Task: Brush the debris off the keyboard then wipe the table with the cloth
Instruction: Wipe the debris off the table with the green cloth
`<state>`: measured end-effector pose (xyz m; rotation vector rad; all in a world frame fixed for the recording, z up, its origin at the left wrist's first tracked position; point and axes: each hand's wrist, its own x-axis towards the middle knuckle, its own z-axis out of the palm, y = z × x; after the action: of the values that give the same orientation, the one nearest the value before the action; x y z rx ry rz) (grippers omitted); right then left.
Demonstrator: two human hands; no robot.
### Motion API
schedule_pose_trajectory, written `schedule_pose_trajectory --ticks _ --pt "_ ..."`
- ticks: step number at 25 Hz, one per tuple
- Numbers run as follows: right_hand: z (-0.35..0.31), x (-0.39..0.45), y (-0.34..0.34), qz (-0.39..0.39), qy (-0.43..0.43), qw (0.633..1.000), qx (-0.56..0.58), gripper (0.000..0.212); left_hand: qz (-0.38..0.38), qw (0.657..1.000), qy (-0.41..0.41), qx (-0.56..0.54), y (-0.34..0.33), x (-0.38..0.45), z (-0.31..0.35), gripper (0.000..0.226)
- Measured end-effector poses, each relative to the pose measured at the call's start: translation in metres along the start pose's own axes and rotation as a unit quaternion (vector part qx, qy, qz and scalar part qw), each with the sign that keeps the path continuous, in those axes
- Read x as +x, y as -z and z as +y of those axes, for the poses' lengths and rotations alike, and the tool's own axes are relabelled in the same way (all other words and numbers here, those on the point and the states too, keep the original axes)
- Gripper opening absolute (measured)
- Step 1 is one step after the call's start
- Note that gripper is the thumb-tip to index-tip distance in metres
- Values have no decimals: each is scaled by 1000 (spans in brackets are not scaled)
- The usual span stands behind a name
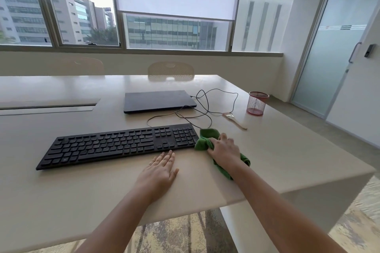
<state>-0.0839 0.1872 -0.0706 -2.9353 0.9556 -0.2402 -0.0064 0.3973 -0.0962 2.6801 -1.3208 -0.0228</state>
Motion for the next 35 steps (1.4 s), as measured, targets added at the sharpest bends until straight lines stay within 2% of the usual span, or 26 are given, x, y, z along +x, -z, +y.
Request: schedule_pose_trajectory --ticks 5,9,13,15,16,18,20,22,25,27,28,30,31,35 --pt "17 8 6 -8 -41 999 0 37 -11 1000 0 1 -1 2 -1 59" --pt "105 1 13 -9 -161 987 4 37 -5 1000 -2 11 -2 1 -2 59" --pt "228 -41 37 28 -340 940 -8 41 7 1000 -7 17 -1 1 -1 71" --pt "263 -62 54 48 -432 900 5 42 30 999 -10 -14 0 -1 2 68" --pt "268 -65 58 68 -442 894 -6 41 44 999 -14 -29 1 -2 3 73" --pt "245 -62 59 114 -363 924 -34 36 63 997 -25 -40 3 -6 3 92" --pt "187 -57 54 153 -200 968 -13 34 78 995 -24 -62 2 -11 2 102" --pt "113 -60 47 147 -34 988 22 36 101 990 -15 -98 3 -20 -1 102" --pt "-2 -80 33 62 205 975 56 41 142 975 26 -169 6 -38 -13 101" --pt "-67 -92 19 -2 299 952 70 43 136 970 43 -196 9 -48 -18 100" --pt "-92 -93 13 -24 309 948 78 44 125 972 45 -194 11 -51 -18 96" --pt "-122 -85 6 -49 273 956 93 43 106 975 53 -187 14 -56 -17 88" --pt "-127 -77 4 -56 248 963 89 40 98 977 55 -180 14 -58 -16 90" --pt "-94 -56 6 -40 148 985 76 39 42 997 31 -59 9 -58 -14 127"
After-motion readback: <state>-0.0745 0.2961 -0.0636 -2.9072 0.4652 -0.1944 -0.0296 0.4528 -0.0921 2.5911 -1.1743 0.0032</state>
